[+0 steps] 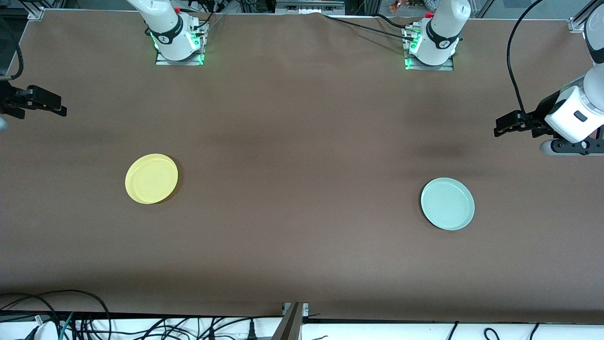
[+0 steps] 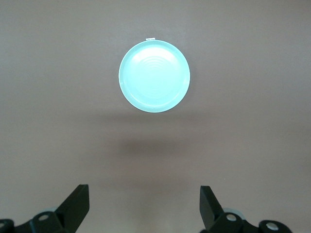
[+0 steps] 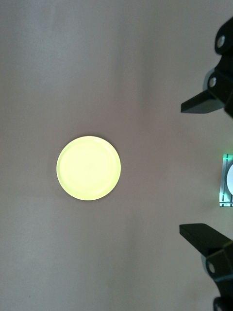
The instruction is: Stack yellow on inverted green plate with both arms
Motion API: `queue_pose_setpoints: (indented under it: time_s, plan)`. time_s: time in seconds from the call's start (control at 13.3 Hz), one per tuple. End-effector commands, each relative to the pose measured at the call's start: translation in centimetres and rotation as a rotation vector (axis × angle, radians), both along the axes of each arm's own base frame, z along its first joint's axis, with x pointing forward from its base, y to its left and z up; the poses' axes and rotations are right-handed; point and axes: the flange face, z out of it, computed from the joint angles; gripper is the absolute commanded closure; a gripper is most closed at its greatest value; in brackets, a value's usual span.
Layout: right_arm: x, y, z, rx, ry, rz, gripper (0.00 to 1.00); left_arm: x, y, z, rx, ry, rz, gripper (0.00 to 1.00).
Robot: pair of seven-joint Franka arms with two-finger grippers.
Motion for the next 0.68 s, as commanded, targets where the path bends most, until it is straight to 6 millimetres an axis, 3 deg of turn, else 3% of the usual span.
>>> queue_pose_setpoints:
  time_s: [0.0,0.38,0.6]
  plan:
    - [-0.1,-0.1,0.2,-0.001,0.003,0.001,0.00,0.3,0.0,0.1,0.008,-0.008,-0.005,0.00]
    - [-0.1,-0.4,0.1,-0.001,0.008,-0.003,0.00,0.4,0.3,0.1,0.008,-0.018,0.000,0.00]
    - [0.2,-0.4,-0.4,-0.008,0.013,-0.002,0.00,0.9,0.3,-1.3,0.013,0.007,0.001,0.00]
